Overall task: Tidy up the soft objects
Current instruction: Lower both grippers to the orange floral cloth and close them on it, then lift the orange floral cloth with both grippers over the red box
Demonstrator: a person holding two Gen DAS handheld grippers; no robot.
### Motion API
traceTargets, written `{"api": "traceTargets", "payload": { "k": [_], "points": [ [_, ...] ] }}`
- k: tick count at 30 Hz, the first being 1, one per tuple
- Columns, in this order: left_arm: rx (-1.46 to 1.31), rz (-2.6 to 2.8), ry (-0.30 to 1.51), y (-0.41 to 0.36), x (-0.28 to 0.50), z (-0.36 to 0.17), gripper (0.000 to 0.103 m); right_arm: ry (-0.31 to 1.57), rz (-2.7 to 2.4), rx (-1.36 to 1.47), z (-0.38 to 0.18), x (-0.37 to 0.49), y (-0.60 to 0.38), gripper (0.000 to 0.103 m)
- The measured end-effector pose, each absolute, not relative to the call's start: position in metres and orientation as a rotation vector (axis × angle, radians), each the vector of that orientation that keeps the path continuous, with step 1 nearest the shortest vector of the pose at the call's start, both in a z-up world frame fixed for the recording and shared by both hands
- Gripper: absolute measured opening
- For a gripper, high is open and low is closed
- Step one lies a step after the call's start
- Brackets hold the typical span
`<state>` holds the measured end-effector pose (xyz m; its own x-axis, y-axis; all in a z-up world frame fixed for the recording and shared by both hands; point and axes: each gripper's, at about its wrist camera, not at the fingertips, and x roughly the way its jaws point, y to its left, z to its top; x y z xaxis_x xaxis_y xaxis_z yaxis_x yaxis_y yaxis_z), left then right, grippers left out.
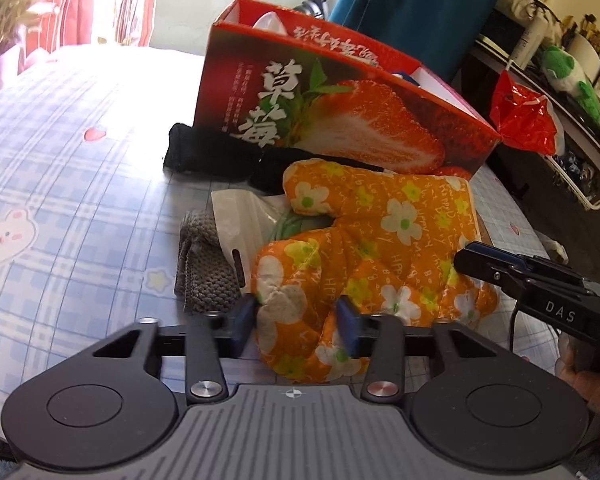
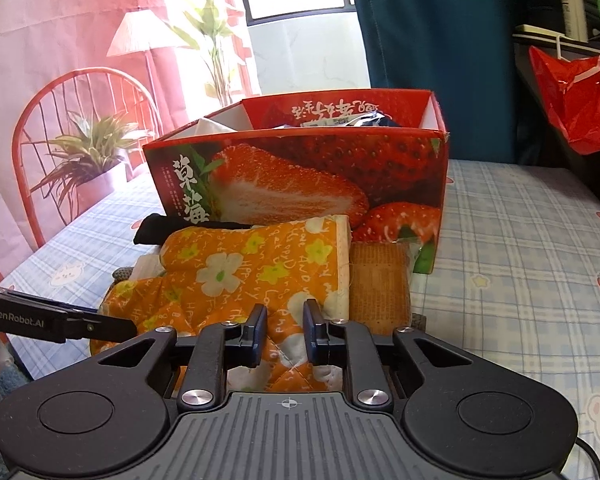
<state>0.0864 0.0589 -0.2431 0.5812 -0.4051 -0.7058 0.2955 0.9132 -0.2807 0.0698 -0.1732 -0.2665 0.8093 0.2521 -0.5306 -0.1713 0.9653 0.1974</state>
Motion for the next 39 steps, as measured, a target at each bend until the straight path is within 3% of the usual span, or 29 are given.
{"api": "traceTargets", "payload": {
  "k": [1,4,8,29,31,34,39],
  "points": [
    [-0.13,-0.409,0.852,0.059,0.086,-0.243,0.027,0.582,0.223,0.143,-0.266,0.069,-0.173,0.018],
    [-0.152,-0.41,0.835,0.064,0.086,-0.243,0.022,0.567,0.213,0.146,-0.265,0.064,-0.174,0.022],
    [-0.152,-0.404,0.83,0.065,0.084,-0.244,0.022,0.529,0.174,0.153,-0.261,0.057,-0.178,0.03],
    [-0.125,-0.397,0.848,0.061,0.086,-0.251,0.023,0.583,0.179,0.176,-0.273,0.063,-0.179,0.036],
    [-0.125,-0.397,0.848,0.061,0.086,-0.251,0.023,0.585,0.191,0.167,-0.273,0.063,-0.177,0.033],
    [-0.125,-0.397,0.846,0.061,0.086,-0.25,0.023,0.59,0.211,0.167,-0.272,0.063,-0.176,0.021],
    [-0.125,-0.415,0.831,0.061,0.084,-0.248,0.019,0.574,0.215,0.154,-0.269,0.061,-0.173,0.015]
  ]
}}
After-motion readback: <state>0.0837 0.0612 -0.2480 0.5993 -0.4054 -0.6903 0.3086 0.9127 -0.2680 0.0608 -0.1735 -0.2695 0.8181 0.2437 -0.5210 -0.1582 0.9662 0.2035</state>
